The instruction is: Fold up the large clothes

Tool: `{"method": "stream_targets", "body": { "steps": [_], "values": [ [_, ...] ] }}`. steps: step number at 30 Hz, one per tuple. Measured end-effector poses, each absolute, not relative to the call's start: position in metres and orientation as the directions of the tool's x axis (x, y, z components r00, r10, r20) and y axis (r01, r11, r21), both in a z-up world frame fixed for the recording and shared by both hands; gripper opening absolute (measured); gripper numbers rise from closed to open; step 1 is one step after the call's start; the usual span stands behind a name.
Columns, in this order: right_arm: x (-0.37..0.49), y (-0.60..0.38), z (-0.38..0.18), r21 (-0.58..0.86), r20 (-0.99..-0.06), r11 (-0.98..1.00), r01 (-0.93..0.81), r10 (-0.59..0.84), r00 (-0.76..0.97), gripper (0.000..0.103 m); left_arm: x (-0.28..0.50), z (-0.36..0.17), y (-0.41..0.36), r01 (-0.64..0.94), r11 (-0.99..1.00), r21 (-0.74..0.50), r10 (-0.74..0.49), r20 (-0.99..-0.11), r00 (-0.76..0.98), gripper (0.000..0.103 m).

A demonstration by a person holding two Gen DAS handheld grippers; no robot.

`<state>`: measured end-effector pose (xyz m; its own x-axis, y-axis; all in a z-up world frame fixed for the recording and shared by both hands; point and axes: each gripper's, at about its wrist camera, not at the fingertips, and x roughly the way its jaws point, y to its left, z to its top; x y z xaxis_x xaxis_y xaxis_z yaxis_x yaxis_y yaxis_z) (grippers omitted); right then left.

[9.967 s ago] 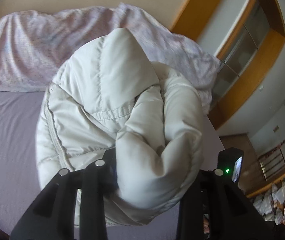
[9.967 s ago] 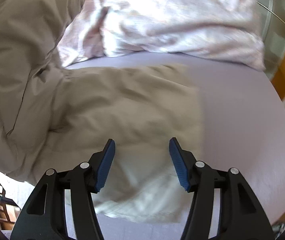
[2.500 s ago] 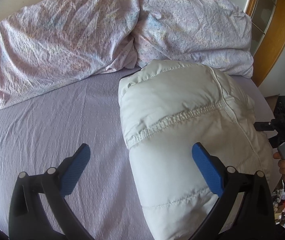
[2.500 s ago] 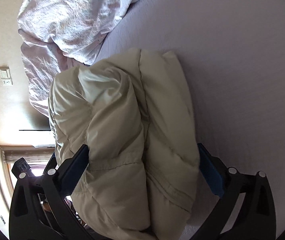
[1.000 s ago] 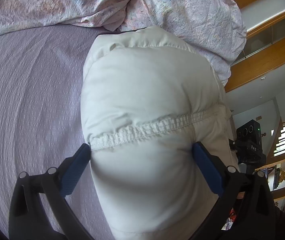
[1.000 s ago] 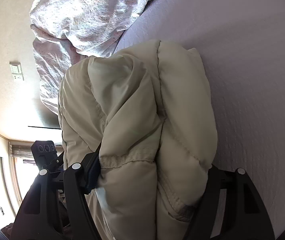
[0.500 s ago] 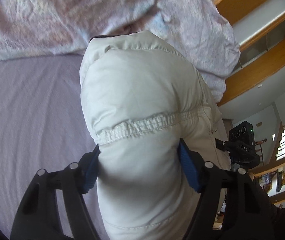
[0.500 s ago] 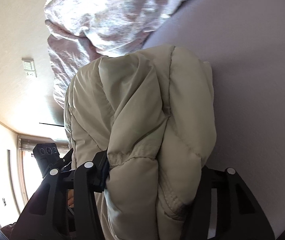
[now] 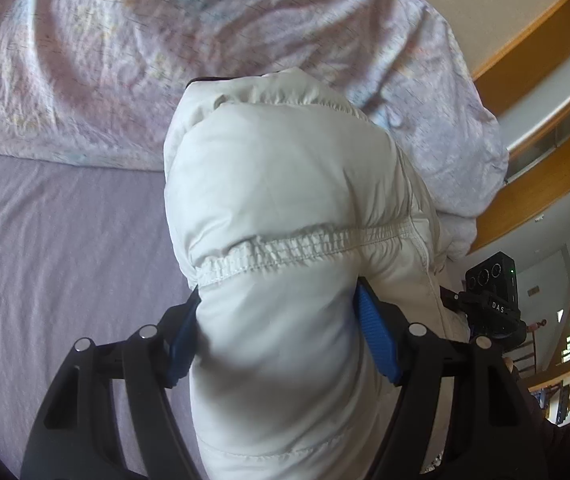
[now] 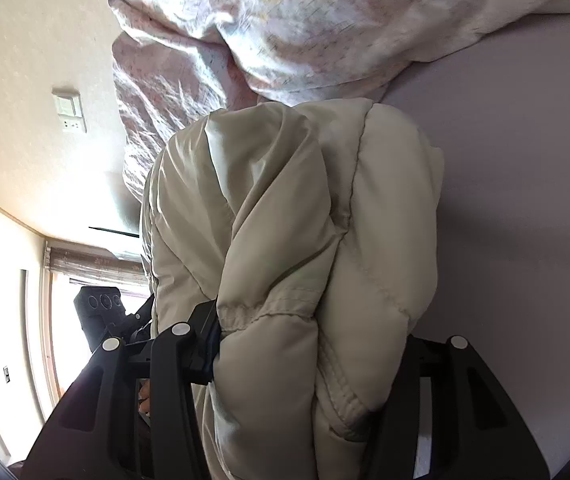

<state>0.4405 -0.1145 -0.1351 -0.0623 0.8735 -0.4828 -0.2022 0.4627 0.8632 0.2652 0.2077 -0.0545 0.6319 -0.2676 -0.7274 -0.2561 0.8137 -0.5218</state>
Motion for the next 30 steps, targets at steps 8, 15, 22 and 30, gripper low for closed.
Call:
{"method": "stream_targets", "body": {
  "steps": [8, 15, 22, 30],
  "values": [
    [0.438, -0.102, -0.151, 0.841, -0.524, 0.508, -0.187, 0.85, -0.049, 0.049, 0.269, -0.079, 0.217, -0.306, 0.839, -0.451, -0.195, -0.772, 0.605, 0.071],
    [0.428, -0.11, -0.137, 0.758, -0.627, 0.618, -0.208, 0.778, 0.026, 0.067, 0.278, -0.073, 0.204, -0.34, 0.873, -0.349, -0.097, -0.808, 0.581, 0.079],
    [0.414, -0.126, -0.094, 0.628, -0.711, 0.718, -0.301, 0.686, 0.154, 0.076, 0.269, -0.039, 0.186, -0.351, 0.92, -0.175, 0.083, -0.788, 0.609, 0.089],
    [0.403, -0.123, -0.034, 0.456, -0.709, 0.786, -0.417, 0.604, 0.364, 0.077, 0.269, -0.015, 0.154, -0.317, 0.94, -0.127, 0.124, -0.738, 0.664, 0.091]
  ]
}}
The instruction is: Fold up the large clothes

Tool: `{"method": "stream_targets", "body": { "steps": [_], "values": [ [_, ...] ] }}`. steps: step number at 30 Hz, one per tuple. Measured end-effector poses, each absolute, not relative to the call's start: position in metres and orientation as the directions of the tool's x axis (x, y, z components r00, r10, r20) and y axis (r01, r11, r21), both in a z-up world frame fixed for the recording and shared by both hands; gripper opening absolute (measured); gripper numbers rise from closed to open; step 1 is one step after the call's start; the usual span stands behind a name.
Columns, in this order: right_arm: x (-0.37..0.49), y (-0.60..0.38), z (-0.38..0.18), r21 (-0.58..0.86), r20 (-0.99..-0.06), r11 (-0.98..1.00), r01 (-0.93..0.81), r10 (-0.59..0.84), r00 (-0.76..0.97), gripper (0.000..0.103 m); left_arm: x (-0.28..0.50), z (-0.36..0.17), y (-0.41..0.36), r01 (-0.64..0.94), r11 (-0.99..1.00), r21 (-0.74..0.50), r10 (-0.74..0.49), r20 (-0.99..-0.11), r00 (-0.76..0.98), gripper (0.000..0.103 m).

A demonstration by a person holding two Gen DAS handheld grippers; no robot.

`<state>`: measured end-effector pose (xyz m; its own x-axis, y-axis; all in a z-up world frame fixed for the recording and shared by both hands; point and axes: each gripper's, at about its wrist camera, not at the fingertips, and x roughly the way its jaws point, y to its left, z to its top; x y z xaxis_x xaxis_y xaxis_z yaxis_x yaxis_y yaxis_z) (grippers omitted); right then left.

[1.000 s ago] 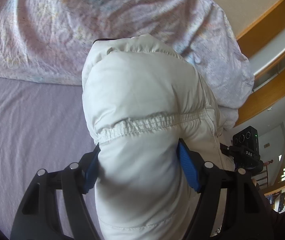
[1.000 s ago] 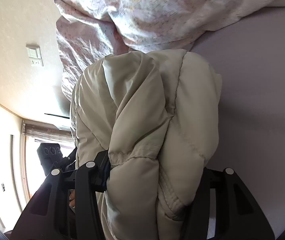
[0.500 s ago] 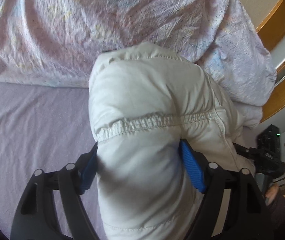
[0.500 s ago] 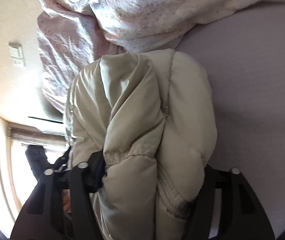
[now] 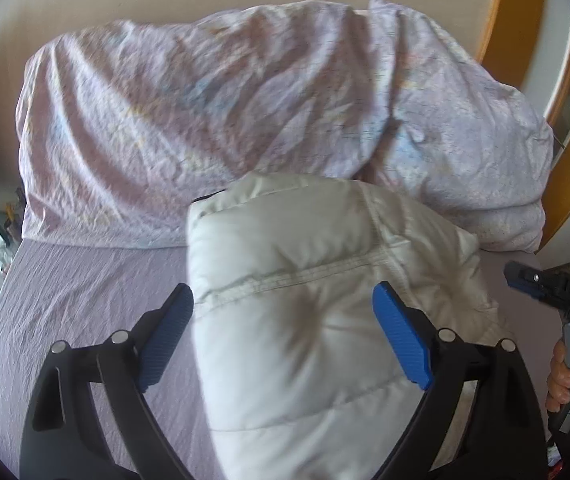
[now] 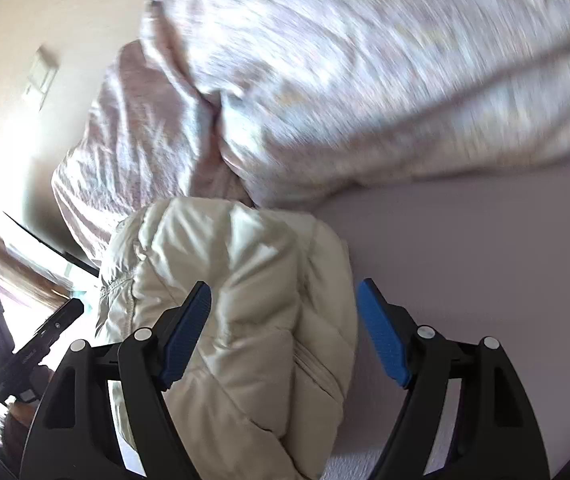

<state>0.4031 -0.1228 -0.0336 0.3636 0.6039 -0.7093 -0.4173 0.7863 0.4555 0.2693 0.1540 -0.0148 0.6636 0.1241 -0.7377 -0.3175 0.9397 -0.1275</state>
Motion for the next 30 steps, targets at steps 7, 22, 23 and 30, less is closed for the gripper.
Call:
{"method": "stream_targets", "body": {
  "steps": [7, 22, 23, 30],
  "values": [
    [0.39, -0.073, -0.025, 0.299, -0.716, 0.785, -0.542, 0.56, 0.417, 0.068, 0.28, -0.019, 0.125, -0.292, 0.955, -0.049, 0.165, -0.732, 0.662, 0.094],
    [0.401, -0.053, -0.076, 0.183, -0.733, 0.837, -0.515, 0.465, 0.496, 0.063, 0.298, -0.053, 0.132, -0.339, 0.941, -0.012, 0.212, -0.761, 0.613, 0.101],
    [0.401, -0.054, -0.08, 0.183, -0.735, 0.84, -0.511, 0.463, 0.496, 0.063, 0.299, -0.055, 0.132, -0.336, 0.942, -0.011, 0.211, -0.76, 0.614, 0.101],
    [0.406, -0.055, -0.097, 0.203, -0.751, 0.84, -0.503, 0.464, 0.471, 0.065, 0.305, -0.064, 0.131, -0.333, 0.943, 0.004, 0.222, -0.752, 0.621, 0.101]
  ]
}}
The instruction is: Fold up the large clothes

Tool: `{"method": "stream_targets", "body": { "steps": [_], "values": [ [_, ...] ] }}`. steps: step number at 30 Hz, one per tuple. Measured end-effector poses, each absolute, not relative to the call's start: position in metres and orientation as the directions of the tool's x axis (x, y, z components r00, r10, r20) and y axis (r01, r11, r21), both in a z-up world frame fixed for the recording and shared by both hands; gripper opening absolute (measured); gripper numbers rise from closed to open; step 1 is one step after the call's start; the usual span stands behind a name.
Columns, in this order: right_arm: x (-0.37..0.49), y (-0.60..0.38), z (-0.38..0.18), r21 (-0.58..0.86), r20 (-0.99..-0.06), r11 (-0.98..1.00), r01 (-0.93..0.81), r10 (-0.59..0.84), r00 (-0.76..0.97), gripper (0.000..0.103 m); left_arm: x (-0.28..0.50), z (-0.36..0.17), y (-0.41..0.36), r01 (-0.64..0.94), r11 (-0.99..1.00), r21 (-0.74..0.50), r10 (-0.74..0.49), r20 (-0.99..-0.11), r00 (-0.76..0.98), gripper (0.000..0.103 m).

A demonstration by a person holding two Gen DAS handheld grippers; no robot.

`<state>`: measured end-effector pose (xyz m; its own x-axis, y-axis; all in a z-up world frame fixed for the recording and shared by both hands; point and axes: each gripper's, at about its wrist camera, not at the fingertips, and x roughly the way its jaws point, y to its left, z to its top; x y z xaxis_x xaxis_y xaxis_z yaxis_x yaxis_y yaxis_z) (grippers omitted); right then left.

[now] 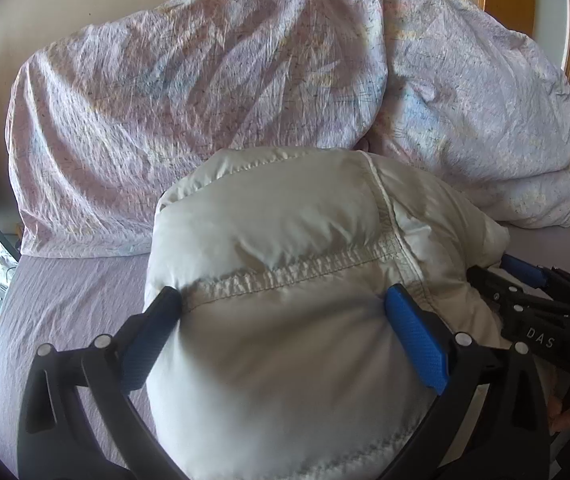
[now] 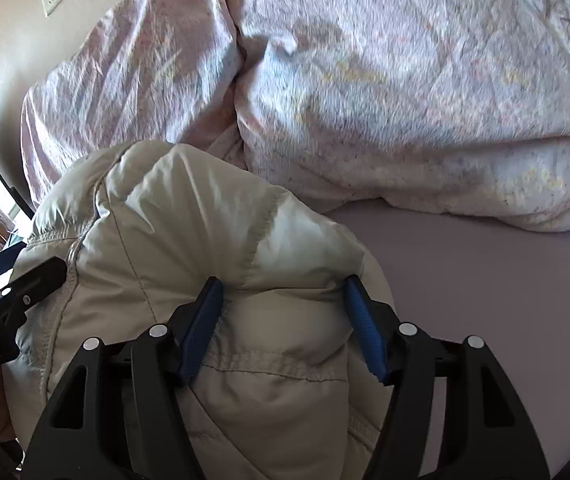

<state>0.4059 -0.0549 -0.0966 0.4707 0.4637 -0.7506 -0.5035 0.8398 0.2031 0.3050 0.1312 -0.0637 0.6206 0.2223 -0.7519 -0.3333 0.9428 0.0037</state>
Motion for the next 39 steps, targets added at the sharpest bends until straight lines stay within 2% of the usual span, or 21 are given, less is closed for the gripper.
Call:
{"method": "stream_targets", "body": {
  "steps": [6, 13, 28, 31, 36, 39],
  "values": [
    [0.411, -0.053, -0.108, 0.217, -0.757, 0.839, -0.499, 0.467, 0.456, 0.069, 0.307, -0.073, 0.136, -0.342, 0.94, -0.015, 0.216, -0.75, 0.626, 0.101],
    [0.425, -0.054, -0.123, 0.275, -0.767, 0.838, -0.471, 0.487, 0.419, 0.078, 0.306, -0.081, 0.137, -0.352, 0.936, -0.019, 0.224, -0.739, 0.635, 0.101],
    [0.422, -0.052, -0.124, 0.251, -0.759, 0.839, -0.482, 0.48, 0.44, 0.078, 0.306, -0.095, 0.141, -0.372, 0.928, -0.029, 0.235, -0.728, 0.644, 0.101],
    [0.42, -0.062, -0.111, 0.273, -0.742, 0.845, -0.46, 0.49, 0.458, 0.077, 0.305, -0.097, 0.142, -0.375, 0.927, -0.022, 0.242, -0.728, 0.642, 0.101],
    [0.407, -0.079, -0.074, 0.293, -0.624, 0.828, -0.478, 0.545, 0.56, 0.073, 0.305, -0.097, 0.143, -0.377, 0.926, -0.025, 0.242, -0.728, 0.641, 0.101],
    [0.403, -0.07, -0.069, 0.263, -0.619, 0.803, -0.535, 0.566, 0.545, 0.064, 0.305, -0.097, 0.143, -0.377, 0.926, -0.025, 0.242, -0.728, 0.641, 0.101]
  ]
}}
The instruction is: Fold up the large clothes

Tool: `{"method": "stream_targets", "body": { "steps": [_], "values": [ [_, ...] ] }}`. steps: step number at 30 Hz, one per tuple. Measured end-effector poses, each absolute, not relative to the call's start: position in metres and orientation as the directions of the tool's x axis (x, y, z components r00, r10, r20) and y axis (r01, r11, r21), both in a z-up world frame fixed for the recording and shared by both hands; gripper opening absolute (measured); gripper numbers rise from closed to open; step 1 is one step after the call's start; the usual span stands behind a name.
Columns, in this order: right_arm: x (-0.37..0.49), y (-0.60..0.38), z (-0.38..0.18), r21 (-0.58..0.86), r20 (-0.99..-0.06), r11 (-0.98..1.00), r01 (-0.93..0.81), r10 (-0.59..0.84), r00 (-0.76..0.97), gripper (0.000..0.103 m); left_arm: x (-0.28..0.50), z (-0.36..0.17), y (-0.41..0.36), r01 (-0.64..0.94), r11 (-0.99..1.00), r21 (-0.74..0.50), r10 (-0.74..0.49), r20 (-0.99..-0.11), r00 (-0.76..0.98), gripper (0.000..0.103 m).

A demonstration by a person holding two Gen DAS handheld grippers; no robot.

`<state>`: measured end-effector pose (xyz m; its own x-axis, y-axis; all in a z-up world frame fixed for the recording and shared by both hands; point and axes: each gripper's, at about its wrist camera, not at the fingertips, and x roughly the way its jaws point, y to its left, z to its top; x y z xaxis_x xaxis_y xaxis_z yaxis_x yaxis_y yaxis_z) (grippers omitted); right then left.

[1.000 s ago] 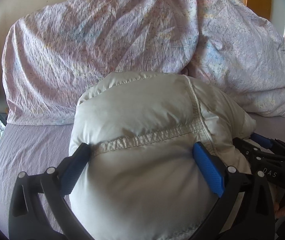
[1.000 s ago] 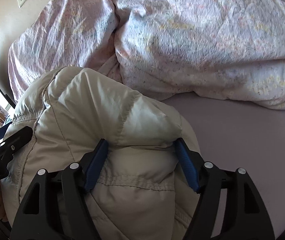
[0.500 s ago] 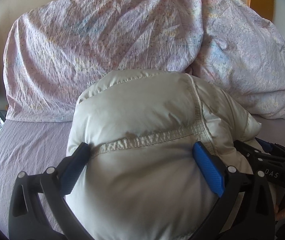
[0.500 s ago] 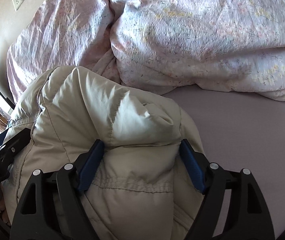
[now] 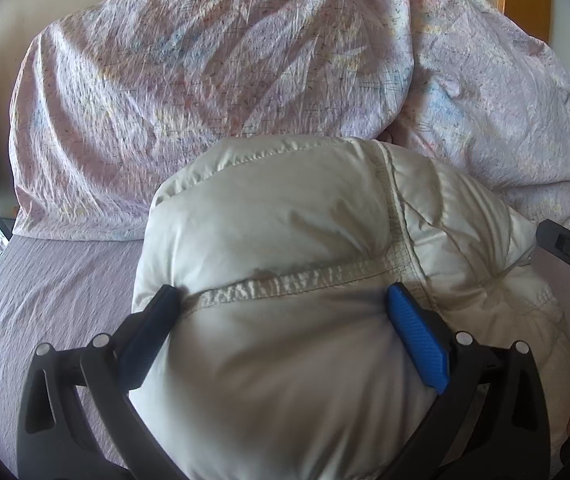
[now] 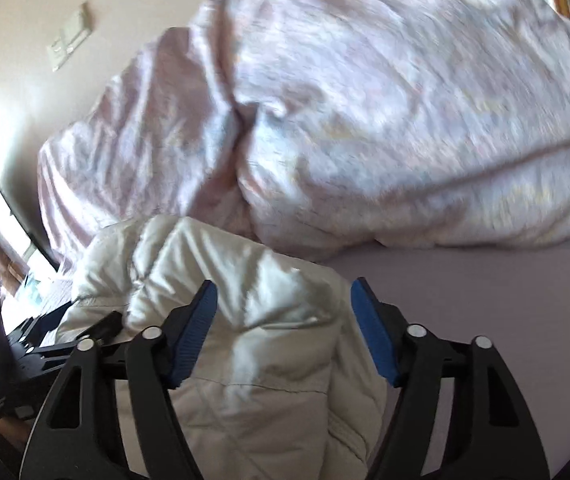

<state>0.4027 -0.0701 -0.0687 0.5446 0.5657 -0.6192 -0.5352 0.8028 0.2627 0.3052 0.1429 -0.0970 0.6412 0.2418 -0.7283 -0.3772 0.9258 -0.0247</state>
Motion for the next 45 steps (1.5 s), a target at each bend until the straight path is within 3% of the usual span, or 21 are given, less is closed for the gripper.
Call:
{"method": "stream_targets", "body": {
  "steps": [5, 18, 21, 24, 28, 32, 45],
  "values": [
    [0.405, -0.051, -0.087, 0.24, -0.679, 0.781, -0.576, 0.559, 0.475, 0.049, 0.305, -0.097, 0.143, -0.377, 0.926, -0.029, 0.239, -0.726, 0.644, 0.101],
    [0.403, -0.042, -0.11, 0.214, -0.722, 0.797, -0.565, 0.518, 0.458, 0.049, 0.303, -0.095, 0.14, -0.381, 0.925, -0.01, 0.258, -0.719, 0.645, 0.101],
    [0.393, -0.053, -0.093, 0.216, -0.738, 0.81, -0.545, 0.501, 0.452, 0.064, 0.297, -0.087, 0.139, -0.387, 0.922, -0.014, 0.258, -0.723, 0.641, 0.101],
    [0.377, -0.065, -0.075, 0.203, -0.734, 0.81, -0.55, 0.498, 0.462, 0.069, 0.282, -0.077, 0.141, -0.399, 0.916, -0.049, 0.24, -0.729, 0.641, 0.101],
    [0.349, -0.085, -0.05, 0.191, -0.724, 0.813, -0.55, 0.495, 0.48, 0.087, 0.247, -0.059, 0.139, -0.417, 0.908, -0.048, 0.259, -0.718, 0.647, 0.101],
    [0.32, -0.101, -0.031, 0.176, -0.723, 0.812, -0.556, 0.49, 0.487, 0.098, 0.204, -0.041, 0.13, -0.41, 0.911, -0.032, 0.268, -0.709, 0.652, 0.101],
    [0.251, -0.123, -0.036, 0.226, -0.783, 0.84, -0.493, 0.458, 0.42, 0.102, 0.128, -0.04, 0.095, -0.382, 0.922, -0.065, 0.188, -0.786, 0.589, 0.101]
  ]
}}
